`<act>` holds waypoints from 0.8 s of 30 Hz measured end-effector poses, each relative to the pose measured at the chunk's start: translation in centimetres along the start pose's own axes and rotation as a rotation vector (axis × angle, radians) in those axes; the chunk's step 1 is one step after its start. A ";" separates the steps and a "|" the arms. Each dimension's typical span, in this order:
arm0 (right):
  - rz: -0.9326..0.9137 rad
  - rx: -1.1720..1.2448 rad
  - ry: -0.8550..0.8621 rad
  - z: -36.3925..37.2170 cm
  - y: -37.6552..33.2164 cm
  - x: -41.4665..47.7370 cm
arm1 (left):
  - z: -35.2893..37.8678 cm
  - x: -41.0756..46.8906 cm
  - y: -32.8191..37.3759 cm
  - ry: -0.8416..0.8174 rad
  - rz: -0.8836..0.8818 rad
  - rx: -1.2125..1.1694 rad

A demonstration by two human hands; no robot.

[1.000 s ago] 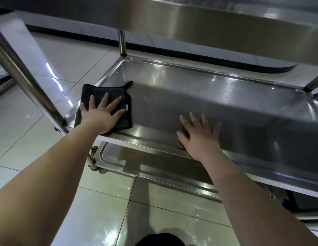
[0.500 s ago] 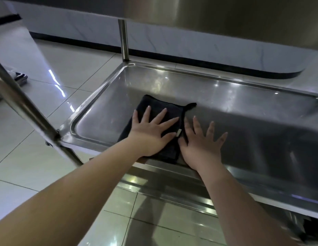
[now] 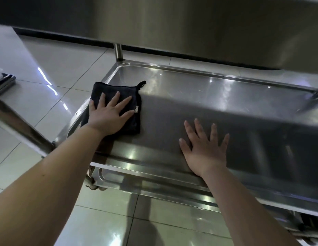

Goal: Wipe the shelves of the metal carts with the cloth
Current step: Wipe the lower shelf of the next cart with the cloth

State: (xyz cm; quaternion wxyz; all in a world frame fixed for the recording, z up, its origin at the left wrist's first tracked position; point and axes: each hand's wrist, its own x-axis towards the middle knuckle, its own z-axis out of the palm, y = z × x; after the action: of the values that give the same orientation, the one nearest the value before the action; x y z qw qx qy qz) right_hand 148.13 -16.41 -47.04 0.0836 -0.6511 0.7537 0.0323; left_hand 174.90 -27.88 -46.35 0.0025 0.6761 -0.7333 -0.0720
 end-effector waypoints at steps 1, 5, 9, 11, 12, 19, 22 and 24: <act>0.002 -0.007 -0.014 -0.1 -0.1 0.0 | 0.0 0.0 0.0 0.007 -0.001 -0.004; -0.050 0.021 0.004 -1.0 0.0 2.7 | 0.3 0.7 -0.2 0.026 -0.006 -0.006; -0.115 0.085 0.009 -2.1 -0.4 7.8 | 0.4 0.9 -0.3 0.030 -0.011 -0.013; -0.126 0.058 0.012 -1.9 -0.7 8.6 | 0.3 0.7 -0.1 0.022 -0.016 -0.022; -0.127 0.052 0.021 -1.7 -0.8 8.5 | 0.2 0.7 0.3 0.018 -0.015 -0.025; -0.140 0.028 0.053 -1.2 -0.5 8.1 | 0.5 5.4 10.5 -0.002 0.165 0.021; -0.132 0.084 0.098 -1.0 -0.4 8.2 | 0.1 8.9 15.2 -0.037 0.207 0.052; -0.104 0.109 0.122 -0.9 -0.2 8.4 | 0.0 10.1 17.2 -0.065 0.250 0.078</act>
State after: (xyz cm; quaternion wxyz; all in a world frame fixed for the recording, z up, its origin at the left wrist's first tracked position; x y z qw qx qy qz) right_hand 147.13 -24.74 -47.59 0.0747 -0.6846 0.7231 -0.0529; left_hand 157.01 -36.59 -45.41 -0.0384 0.5763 -0.8138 -0.0645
